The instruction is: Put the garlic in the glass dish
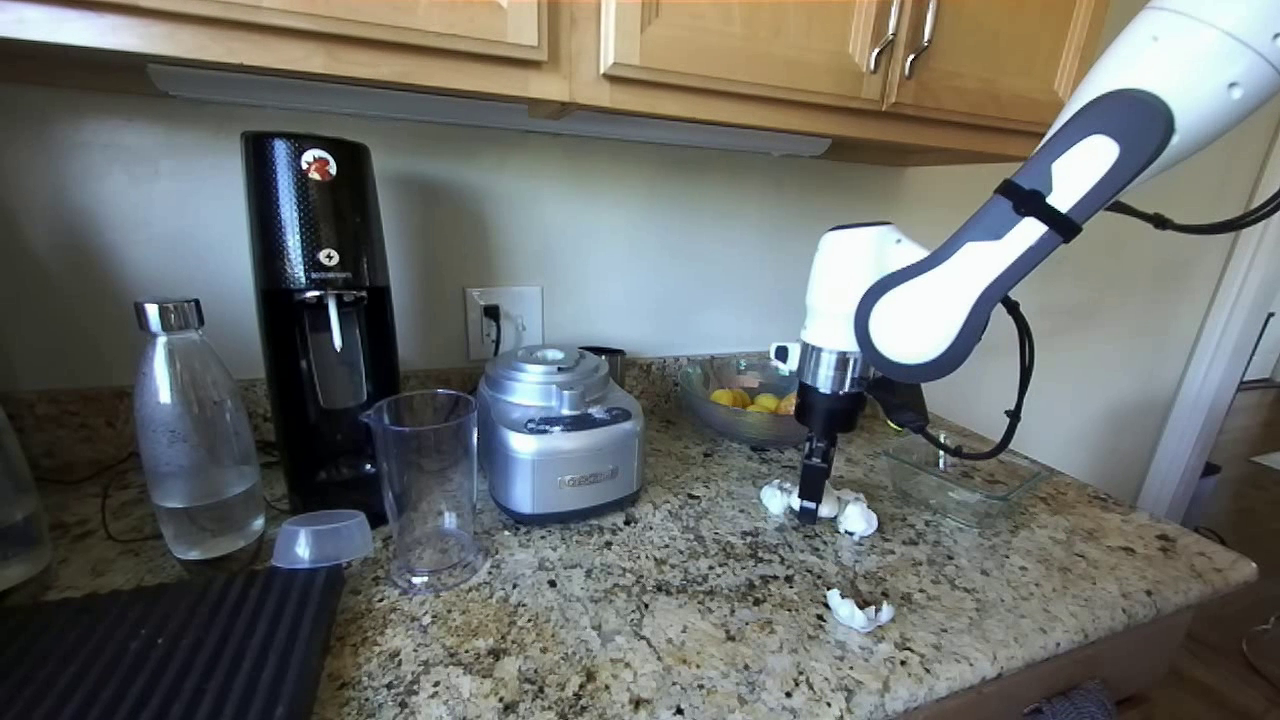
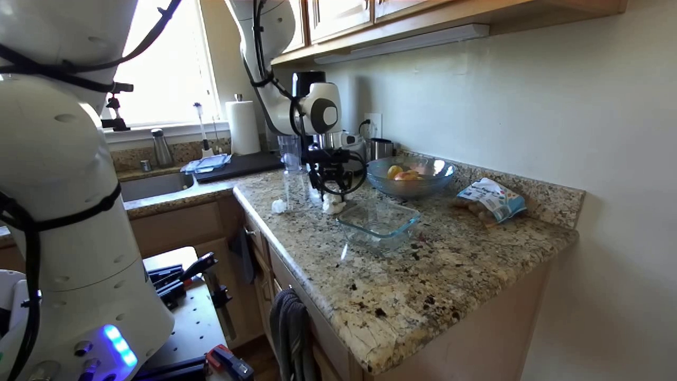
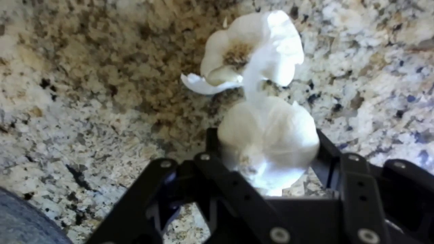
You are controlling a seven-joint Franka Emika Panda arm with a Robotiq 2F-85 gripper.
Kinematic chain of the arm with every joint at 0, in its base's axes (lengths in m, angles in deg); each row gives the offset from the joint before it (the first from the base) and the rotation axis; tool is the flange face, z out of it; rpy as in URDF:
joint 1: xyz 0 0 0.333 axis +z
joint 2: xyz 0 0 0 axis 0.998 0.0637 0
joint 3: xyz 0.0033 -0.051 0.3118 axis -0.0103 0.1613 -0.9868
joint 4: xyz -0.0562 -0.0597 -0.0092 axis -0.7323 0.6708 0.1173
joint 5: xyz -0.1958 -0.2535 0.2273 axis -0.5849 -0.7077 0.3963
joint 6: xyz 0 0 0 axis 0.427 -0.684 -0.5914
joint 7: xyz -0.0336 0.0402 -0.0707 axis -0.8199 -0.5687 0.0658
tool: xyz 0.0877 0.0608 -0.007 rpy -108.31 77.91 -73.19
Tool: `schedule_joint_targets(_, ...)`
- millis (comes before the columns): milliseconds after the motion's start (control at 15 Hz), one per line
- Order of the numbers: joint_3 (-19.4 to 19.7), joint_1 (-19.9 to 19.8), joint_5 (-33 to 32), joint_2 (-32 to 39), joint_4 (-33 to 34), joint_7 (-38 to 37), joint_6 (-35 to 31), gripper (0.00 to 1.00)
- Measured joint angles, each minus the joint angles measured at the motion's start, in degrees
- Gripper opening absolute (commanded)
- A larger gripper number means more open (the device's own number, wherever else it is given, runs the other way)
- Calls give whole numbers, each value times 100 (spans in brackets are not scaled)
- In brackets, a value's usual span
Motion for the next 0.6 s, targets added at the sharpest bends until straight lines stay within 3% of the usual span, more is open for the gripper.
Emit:
schedule_joint_targets(333,35,-2,292,-589,-100,-503,260,40)
schedule_joint_targets(600,319,-14,274,-1074,-265,-1077,269,40)
